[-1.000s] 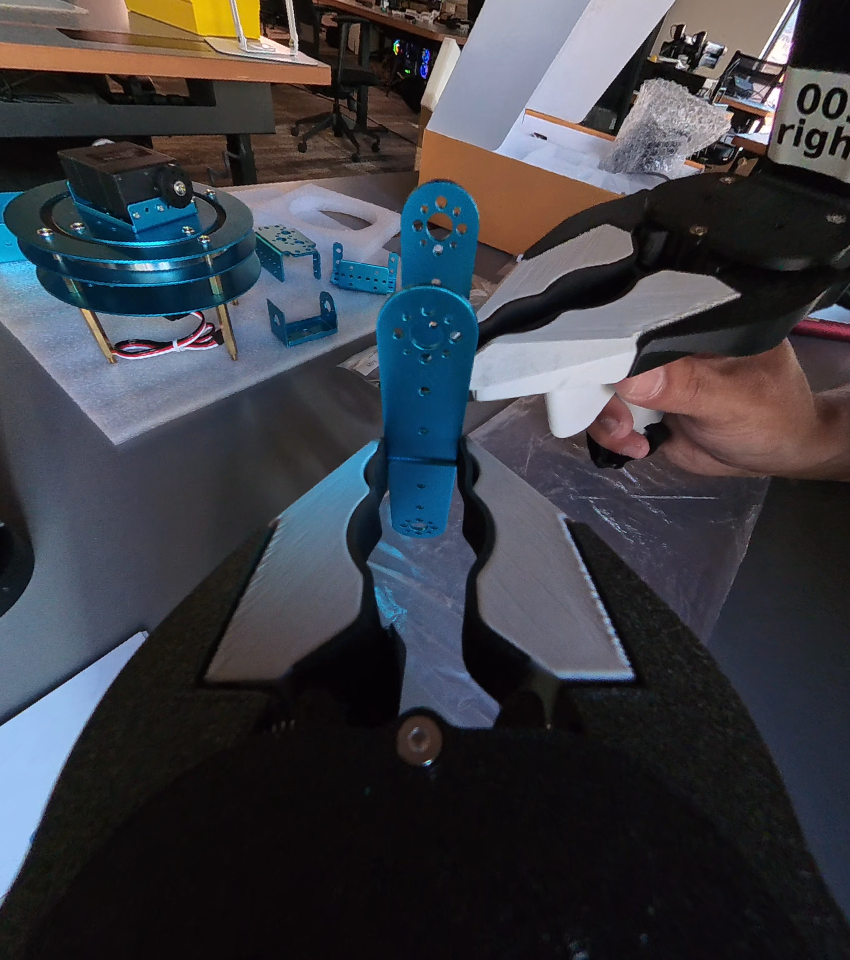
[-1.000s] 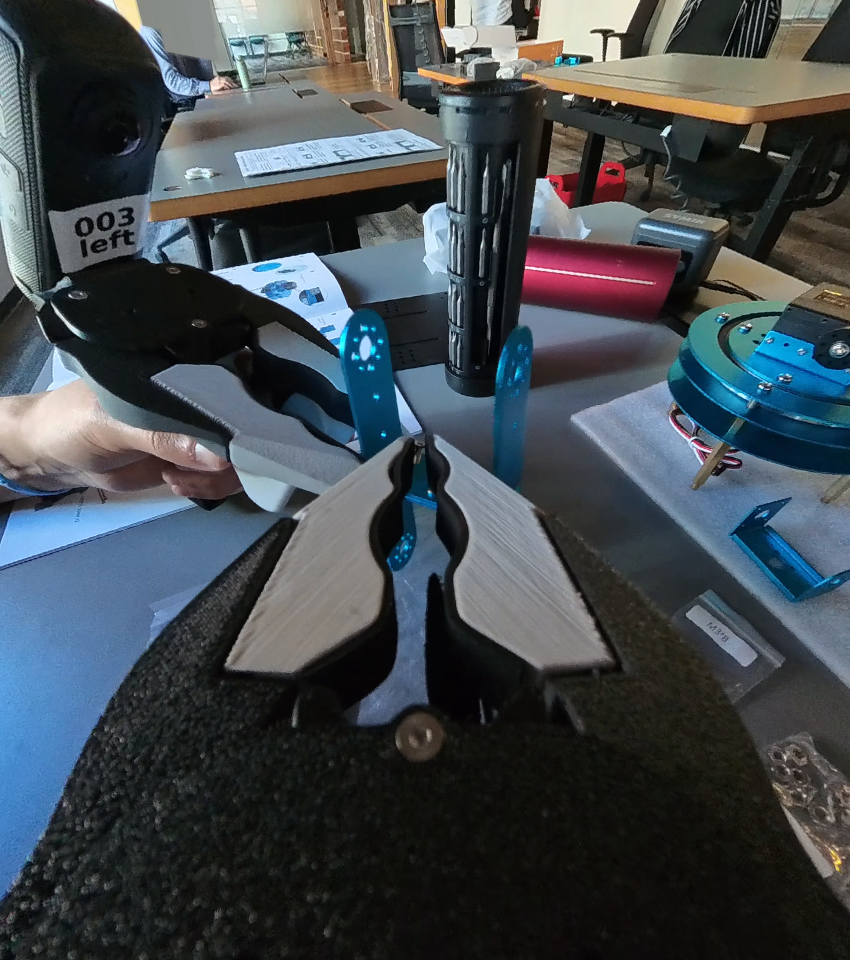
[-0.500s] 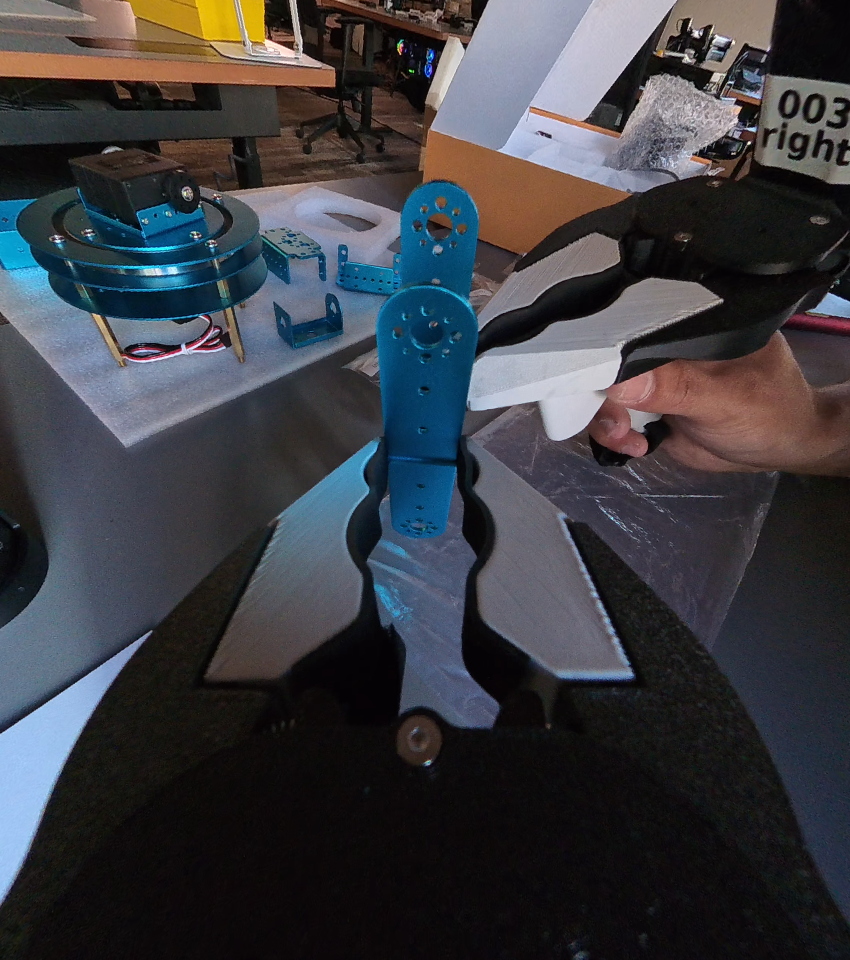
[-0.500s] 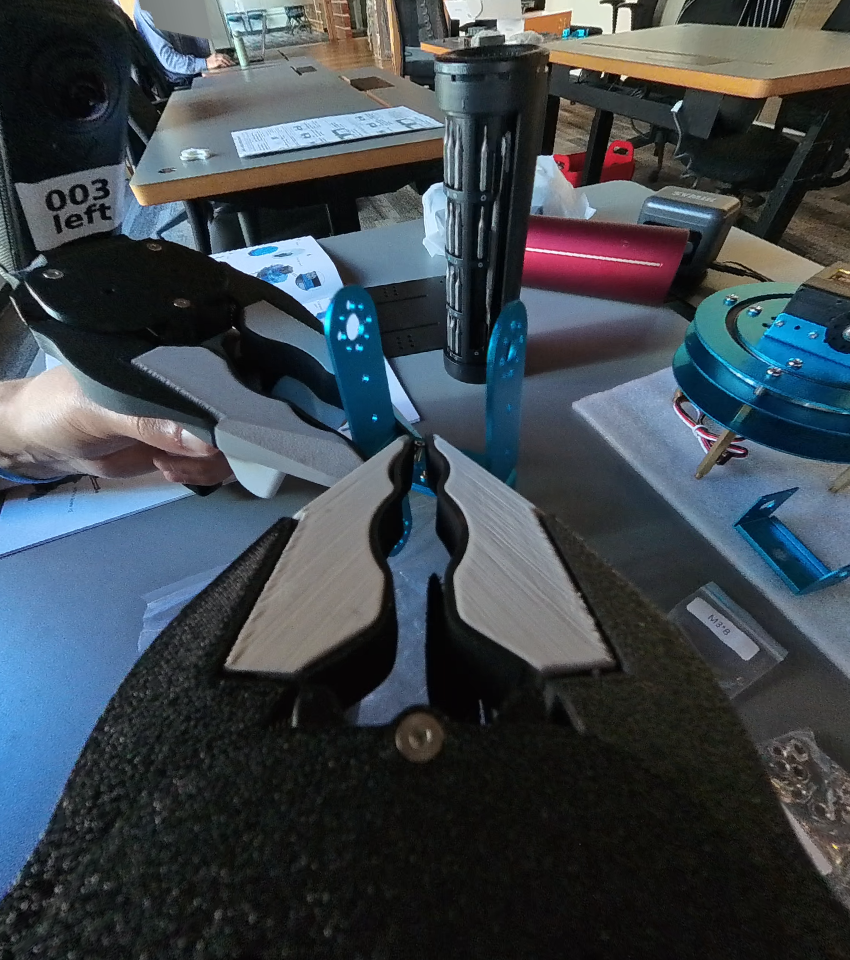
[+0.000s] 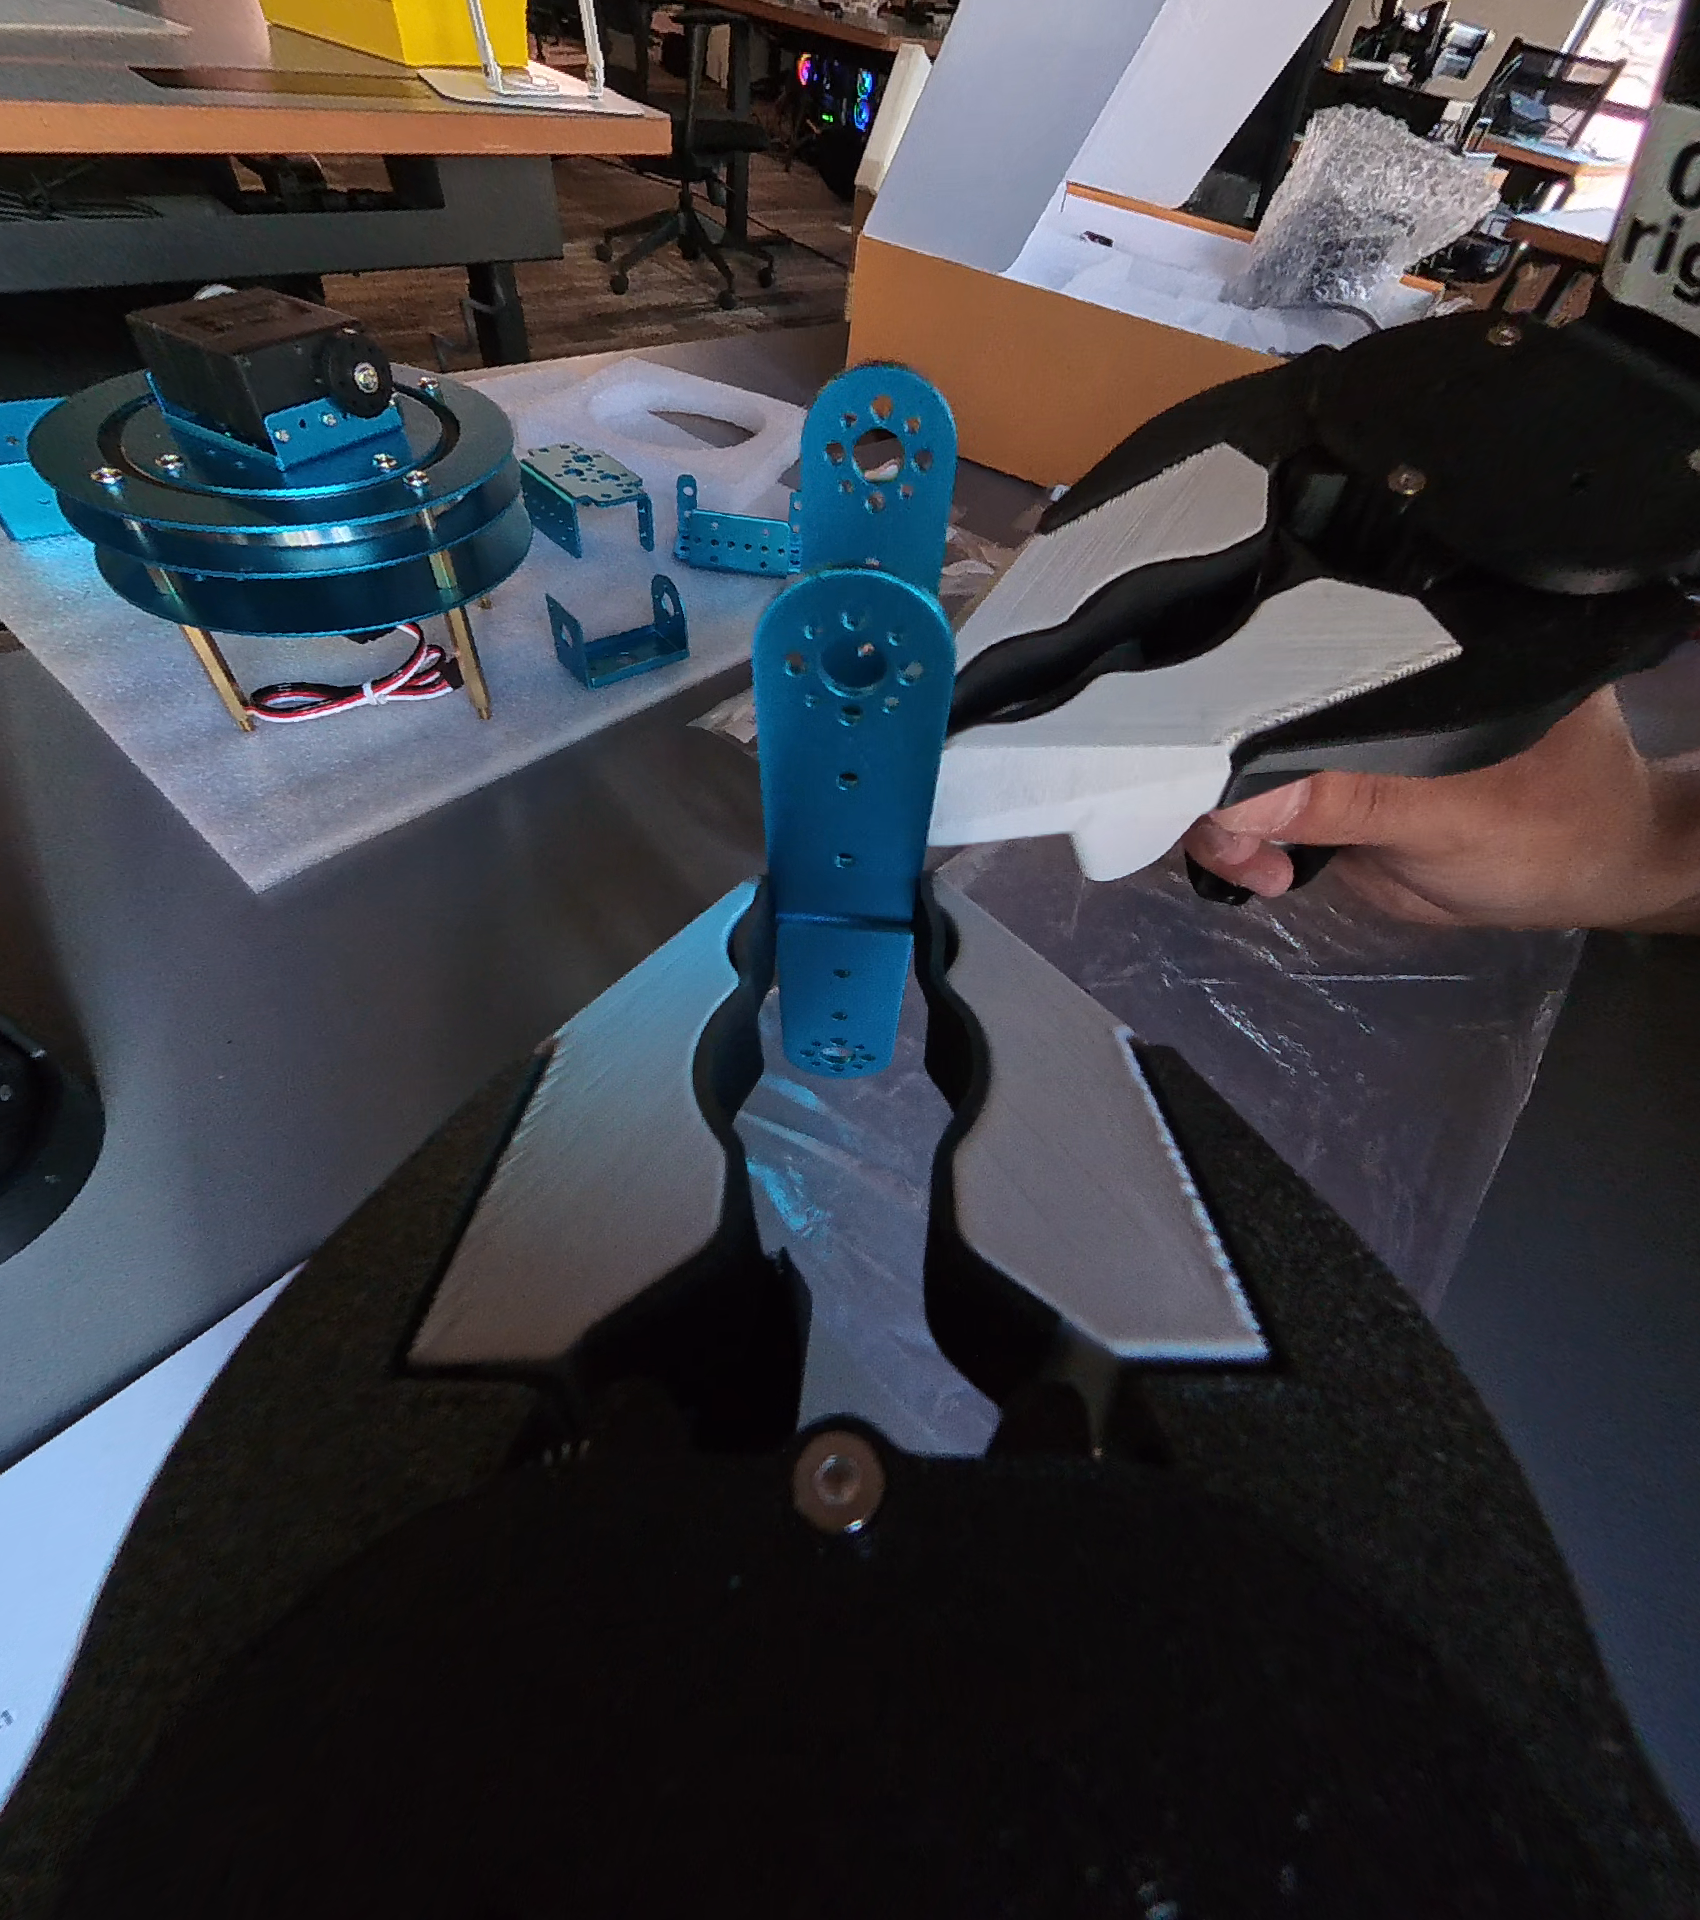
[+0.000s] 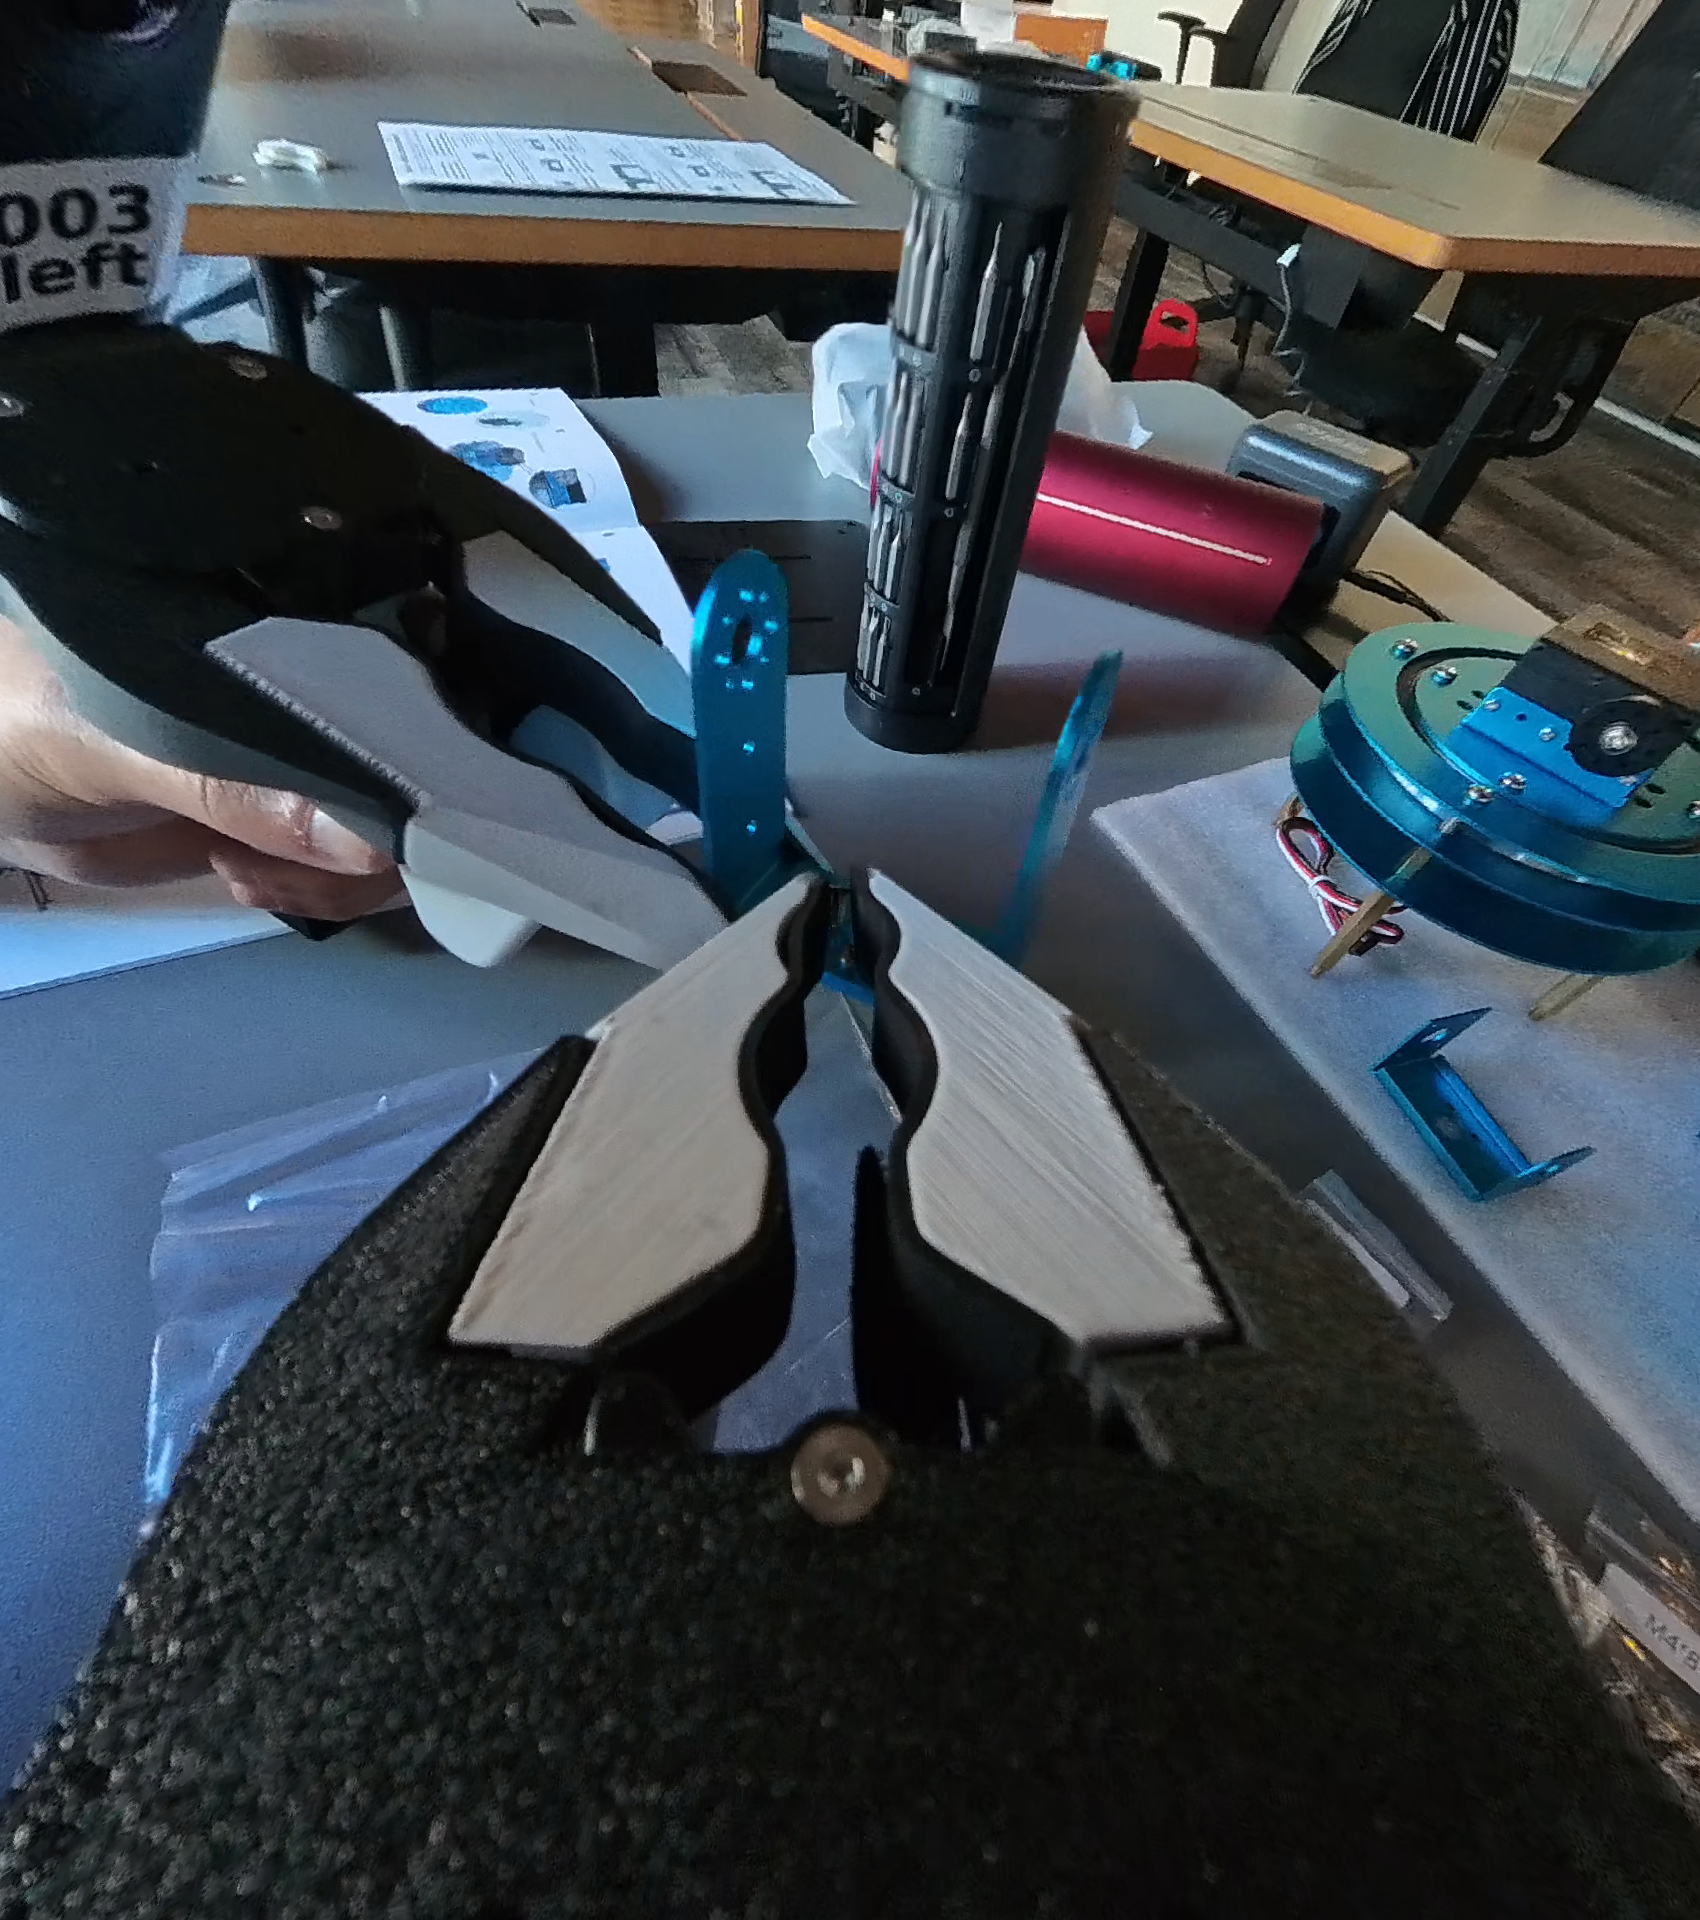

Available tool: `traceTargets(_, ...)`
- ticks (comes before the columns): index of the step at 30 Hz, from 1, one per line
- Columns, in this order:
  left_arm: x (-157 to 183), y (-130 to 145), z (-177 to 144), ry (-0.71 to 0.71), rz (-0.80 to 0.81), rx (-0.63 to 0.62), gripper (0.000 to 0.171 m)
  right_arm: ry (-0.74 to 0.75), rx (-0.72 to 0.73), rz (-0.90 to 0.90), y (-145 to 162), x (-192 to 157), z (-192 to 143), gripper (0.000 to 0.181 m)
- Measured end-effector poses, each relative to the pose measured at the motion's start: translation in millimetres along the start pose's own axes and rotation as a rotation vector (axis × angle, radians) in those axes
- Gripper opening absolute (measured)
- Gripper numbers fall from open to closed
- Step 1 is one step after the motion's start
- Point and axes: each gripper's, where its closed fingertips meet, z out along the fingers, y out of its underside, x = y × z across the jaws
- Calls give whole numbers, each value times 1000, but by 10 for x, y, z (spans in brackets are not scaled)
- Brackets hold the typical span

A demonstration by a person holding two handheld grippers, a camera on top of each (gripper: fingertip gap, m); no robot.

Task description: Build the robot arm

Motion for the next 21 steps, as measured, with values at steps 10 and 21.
traceTargets(10,-38,-2,-10,-22,12,2,25,-11,-4,30,16,11,-1,4)
traceTargets(21,-43,-8,-15,-30,31,5,25,-56,55,35,-130,0,-107,8)
